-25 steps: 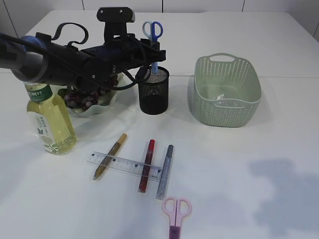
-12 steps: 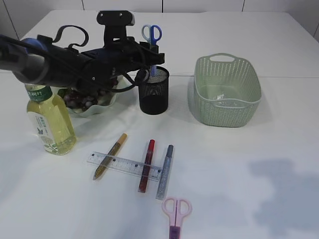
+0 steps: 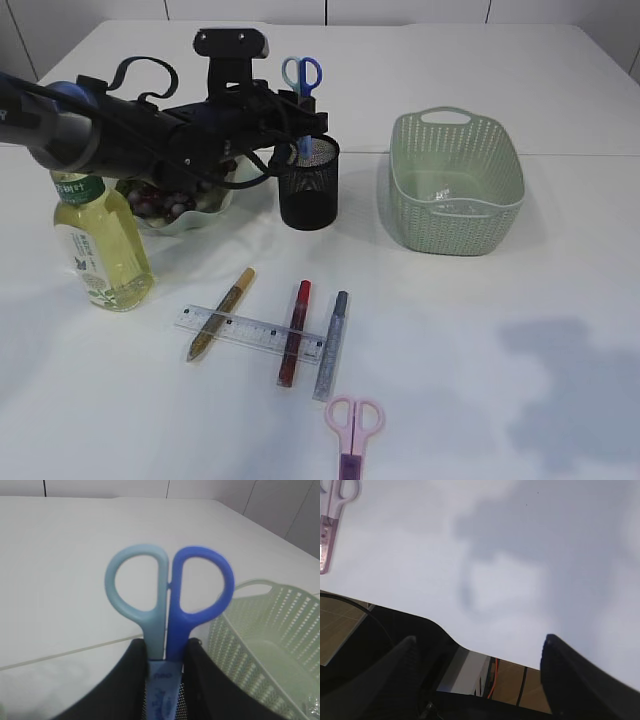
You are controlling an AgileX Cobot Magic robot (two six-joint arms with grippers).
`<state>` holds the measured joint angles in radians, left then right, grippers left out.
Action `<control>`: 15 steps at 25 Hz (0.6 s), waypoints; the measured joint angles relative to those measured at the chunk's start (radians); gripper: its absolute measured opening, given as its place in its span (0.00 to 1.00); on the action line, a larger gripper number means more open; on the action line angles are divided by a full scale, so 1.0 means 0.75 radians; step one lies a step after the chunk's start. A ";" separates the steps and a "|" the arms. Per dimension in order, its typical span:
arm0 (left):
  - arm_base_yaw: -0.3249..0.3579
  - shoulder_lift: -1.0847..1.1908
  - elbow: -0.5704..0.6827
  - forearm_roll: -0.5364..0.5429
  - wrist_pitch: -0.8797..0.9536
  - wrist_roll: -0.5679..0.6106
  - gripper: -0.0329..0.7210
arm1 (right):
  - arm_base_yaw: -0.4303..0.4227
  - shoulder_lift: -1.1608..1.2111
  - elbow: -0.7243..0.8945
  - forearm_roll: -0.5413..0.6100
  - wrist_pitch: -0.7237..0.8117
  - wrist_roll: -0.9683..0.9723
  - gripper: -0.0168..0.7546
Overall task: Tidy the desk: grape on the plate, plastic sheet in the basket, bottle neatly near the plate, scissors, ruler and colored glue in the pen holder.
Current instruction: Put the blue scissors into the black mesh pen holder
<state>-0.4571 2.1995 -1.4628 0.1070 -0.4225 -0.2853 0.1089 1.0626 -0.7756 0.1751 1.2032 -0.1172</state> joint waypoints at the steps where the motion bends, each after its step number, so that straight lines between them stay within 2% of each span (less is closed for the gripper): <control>1: 0.000 0.000 0.000 0.000 0.000 0.000 0.26 | 0.000 0.000 0.000 0.000 0.000 0.000 0.78; 15: 0.000 0.000 0.000 0.000 0.059 0.000 0.26 | 0.000 0.000 0.000 0.000 -0.002 -0.002 0.78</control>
<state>-0.4571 2.1995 -1.4628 0.1070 -0.3781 -0.2853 0.1089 1.0626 -0.7756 0.1751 1.2016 -0.1186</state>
